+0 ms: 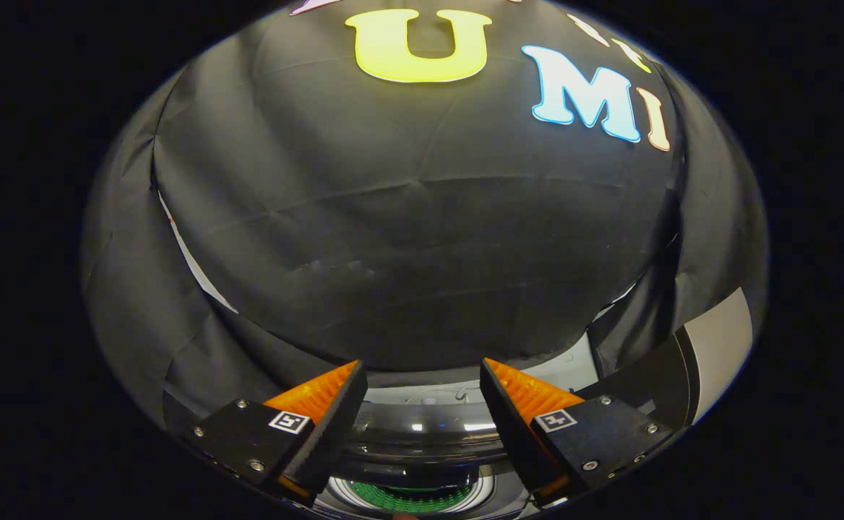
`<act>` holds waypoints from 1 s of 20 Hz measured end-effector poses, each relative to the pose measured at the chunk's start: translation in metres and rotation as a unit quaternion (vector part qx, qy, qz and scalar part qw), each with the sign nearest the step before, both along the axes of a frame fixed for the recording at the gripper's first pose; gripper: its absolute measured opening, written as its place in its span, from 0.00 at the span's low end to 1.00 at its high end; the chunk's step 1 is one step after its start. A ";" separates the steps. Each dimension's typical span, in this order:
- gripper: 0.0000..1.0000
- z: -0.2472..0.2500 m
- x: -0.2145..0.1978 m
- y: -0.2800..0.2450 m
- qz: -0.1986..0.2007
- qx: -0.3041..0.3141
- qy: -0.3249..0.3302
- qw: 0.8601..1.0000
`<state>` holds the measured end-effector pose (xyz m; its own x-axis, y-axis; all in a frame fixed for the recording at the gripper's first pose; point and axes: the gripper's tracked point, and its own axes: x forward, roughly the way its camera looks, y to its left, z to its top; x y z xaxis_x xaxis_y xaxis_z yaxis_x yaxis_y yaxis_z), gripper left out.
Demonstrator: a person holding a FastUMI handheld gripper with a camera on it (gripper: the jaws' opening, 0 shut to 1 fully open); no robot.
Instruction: Put the clothes into the washing machine and then close the washing machine lid.
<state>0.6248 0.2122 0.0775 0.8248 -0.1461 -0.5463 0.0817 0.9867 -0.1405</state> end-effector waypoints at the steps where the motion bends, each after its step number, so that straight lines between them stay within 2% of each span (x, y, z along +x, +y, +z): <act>1: 0.97 0.000 -0.002 0.000 0.001 0.000 0.000 1.000; 7: 0.97 -0.001 -0.021 0.003 0.004 -0.002 -0.011 1.000; 11: 0.97 0.004 -0.027 0.005 0.011 -0.005 -0.049 0.999; 20: 0.97 -0.004 -0.050 0.006 0.013 -0.005 -0.042 0.999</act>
